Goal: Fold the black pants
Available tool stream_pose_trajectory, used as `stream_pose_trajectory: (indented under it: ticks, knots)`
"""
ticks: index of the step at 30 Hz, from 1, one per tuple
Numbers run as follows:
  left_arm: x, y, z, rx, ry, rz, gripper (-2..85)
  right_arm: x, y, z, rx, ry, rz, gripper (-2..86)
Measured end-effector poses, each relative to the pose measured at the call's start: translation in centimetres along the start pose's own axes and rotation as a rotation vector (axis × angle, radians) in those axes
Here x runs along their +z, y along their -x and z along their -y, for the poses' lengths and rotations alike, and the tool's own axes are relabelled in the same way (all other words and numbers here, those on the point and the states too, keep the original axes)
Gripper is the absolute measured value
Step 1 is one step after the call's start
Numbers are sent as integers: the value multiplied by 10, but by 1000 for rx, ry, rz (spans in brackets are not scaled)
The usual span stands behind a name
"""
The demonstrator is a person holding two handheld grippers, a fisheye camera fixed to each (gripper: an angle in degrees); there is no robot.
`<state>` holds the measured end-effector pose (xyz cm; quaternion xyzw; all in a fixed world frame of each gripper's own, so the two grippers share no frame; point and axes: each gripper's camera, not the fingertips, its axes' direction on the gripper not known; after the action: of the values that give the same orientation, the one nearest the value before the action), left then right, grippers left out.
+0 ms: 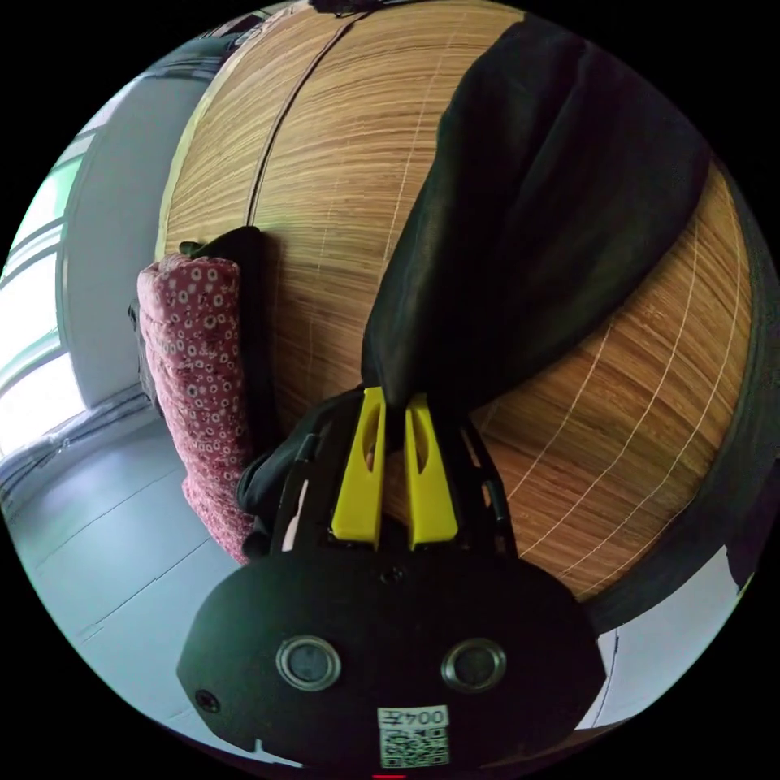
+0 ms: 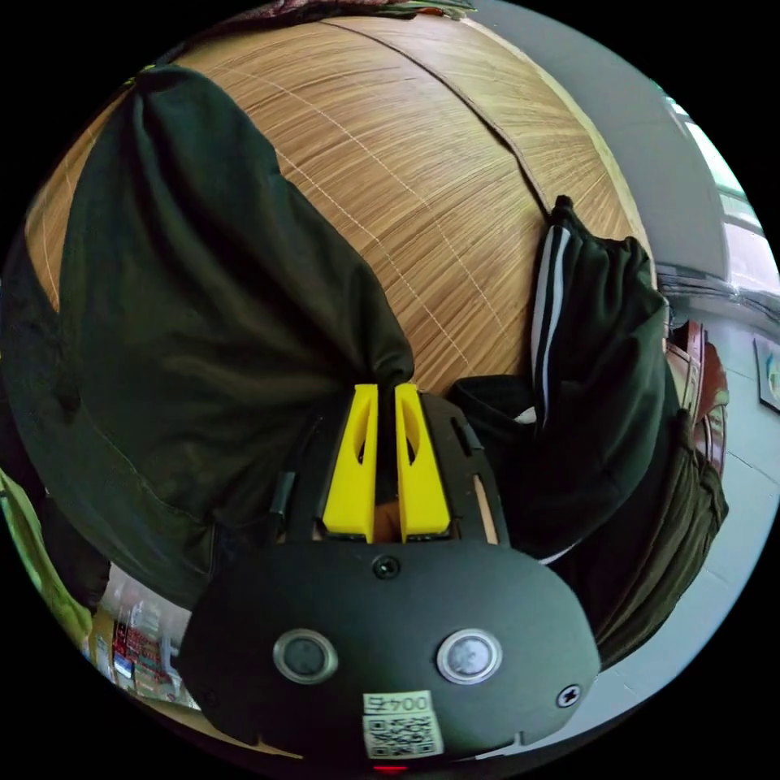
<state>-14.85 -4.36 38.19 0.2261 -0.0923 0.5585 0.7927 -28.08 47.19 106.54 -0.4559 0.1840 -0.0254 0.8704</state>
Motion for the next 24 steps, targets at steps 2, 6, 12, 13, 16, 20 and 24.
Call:
stream_pose_trajectory:
  ticks: [2,6,12,13,16,20,24]
  knots:
    - [-17,-1,-17,-24,-24,15,23,-10,6,-18,32,-41,-36,43]
    - [-73,-9,-67,-108,-117,54,14,-44,23,-72,78,-131,-98,40]
    - [-169,-60,-161,-224,-242,138,8,-88,71,-180,117,-256,-204,39]
    - [-178,-69,-173,-236,-251,152,7,-93,84,-204,126,-282,-230,39]
    - [-219,-124,-232,-314,-302,227,6,-103,121,-272,185,-362,-288,39]
    - [-243,-232,-310,-438,-374,342,9,-88,178,-349,277,-438,-319,43]
    - [-211,-360,-337,-430,-346,441,21,-24,251,-410,369,-417,-272,50]
